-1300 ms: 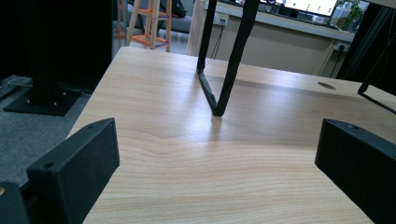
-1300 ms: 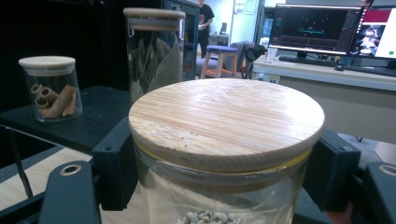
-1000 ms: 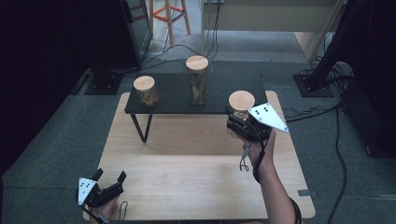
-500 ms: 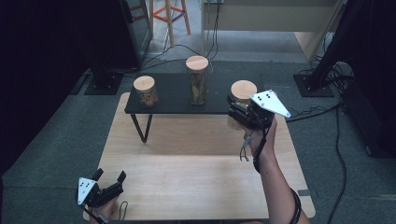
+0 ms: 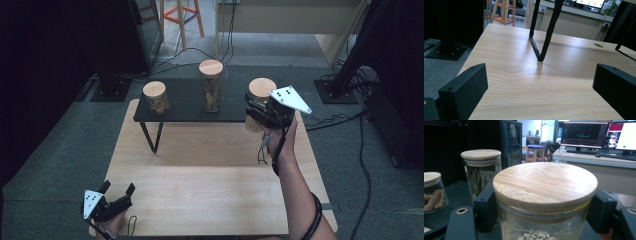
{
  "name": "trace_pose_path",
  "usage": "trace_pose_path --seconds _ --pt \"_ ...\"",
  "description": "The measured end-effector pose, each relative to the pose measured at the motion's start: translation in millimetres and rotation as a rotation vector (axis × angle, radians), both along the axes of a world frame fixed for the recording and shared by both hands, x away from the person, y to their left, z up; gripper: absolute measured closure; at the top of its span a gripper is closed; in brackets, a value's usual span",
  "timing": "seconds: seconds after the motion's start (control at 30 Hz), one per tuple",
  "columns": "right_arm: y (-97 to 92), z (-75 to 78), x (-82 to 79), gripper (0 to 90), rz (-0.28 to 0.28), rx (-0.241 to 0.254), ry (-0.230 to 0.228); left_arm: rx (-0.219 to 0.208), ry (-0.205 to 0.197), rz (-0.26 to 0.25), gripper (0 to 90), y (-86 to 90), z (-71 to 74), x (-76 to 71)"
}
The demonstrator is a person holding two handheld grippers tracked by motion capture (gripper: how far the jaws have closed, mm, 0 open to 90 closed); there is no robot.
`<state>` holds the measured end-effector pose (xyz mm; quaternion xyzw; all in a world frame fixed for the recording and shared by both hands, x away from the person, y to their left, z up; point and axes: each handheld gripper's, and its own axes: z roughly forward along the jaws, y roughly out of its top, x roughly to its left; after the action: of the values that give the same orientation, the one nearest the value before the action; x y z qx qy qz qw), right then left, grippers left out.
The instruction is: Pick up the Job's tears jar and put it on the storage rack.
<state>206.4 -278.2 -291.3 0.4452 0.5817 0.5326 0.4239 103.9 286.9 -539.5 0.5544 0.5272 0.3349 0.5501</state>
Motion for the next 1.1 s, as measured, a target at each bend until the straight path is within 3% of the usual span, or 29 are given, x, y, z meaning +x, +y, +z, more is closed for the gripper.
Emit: trace_pose_path --seconds 1.1 --pt "2.0 7.3 50.2 25.0 -0.042 -0.002 0.007 0.003 0.011 -0.004 0.0 0.5 1.6 1.4"
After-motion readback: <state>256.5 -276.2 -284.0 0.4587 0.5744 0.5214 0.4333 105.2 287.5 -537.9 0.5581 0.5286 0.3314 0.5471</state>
